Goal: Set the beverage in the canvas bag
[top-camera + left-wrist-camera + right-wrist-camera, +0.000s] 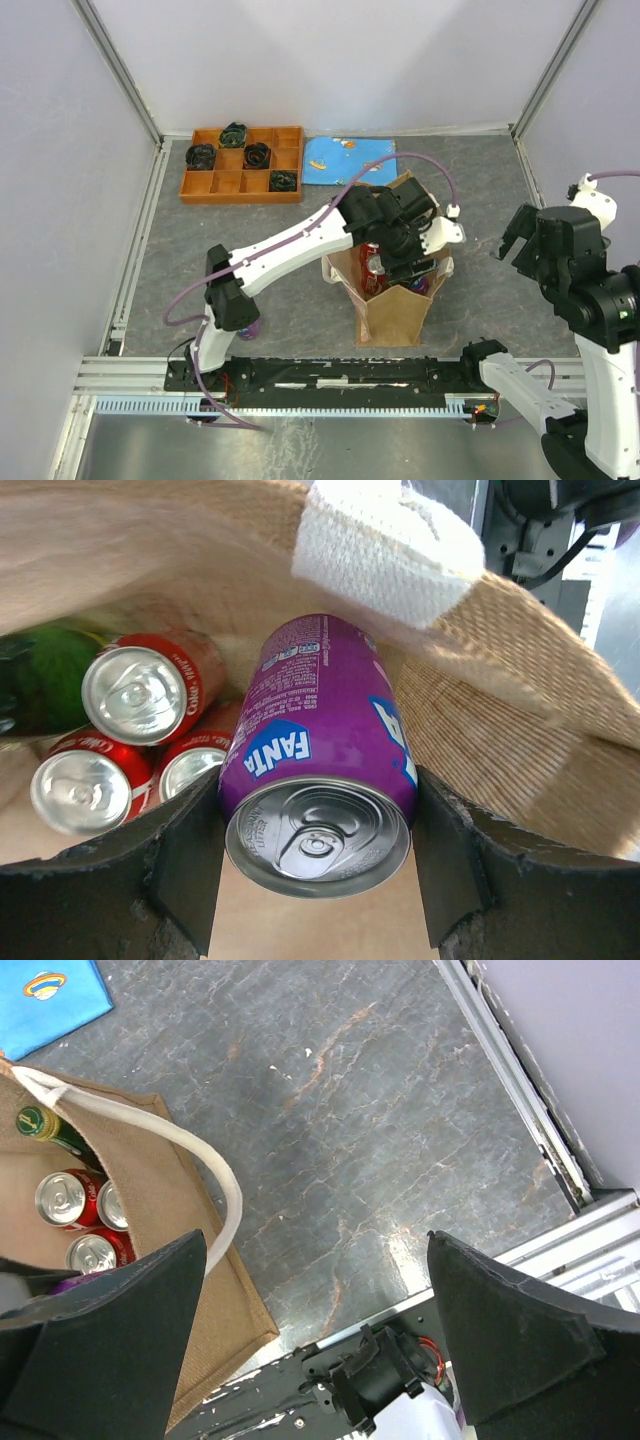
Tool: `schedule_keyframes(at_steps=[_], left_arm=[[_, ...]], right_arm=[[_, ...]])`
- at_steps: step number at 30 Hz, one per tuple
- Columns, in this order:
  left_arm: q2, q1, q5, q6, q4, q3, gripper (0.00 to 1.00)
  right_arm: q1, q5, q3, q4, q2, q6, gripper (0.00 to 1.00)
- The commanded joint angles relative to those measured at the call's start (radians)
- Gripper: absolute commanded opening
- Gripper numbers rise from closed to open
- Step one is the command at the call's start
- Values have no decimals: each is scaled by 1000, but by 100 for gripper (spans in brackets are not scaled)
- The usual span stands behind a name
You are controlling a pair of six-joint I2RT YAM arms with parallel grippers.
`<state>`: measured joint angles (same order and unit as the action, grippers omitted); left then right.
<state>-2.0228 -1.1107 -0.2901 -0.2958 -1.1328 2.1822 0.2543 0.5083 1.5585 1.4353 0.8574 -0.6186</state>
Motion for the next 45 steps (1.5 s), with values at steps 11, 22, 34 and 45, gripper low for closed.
schedule_keyframes(at_steps=[11, 22, 34, 45], left_arm=[[-93, -50, -13, -108, -33, 1, 3], [-97, -63, -16, -112, -4, -150, 3], [-158, -64, 31, -99, 102, -239, 3], [-172, -64, 34, -100, 141, -310, 32]], right_arm=[[-1, 72, -34, 68, -79, -35, 99], [-1, 72, -57, 69, -98, -42, 99], [-1, 75, -49, 77, -97, -52, 99], [-1, 78, -57, 67, -83, -45, 99]])
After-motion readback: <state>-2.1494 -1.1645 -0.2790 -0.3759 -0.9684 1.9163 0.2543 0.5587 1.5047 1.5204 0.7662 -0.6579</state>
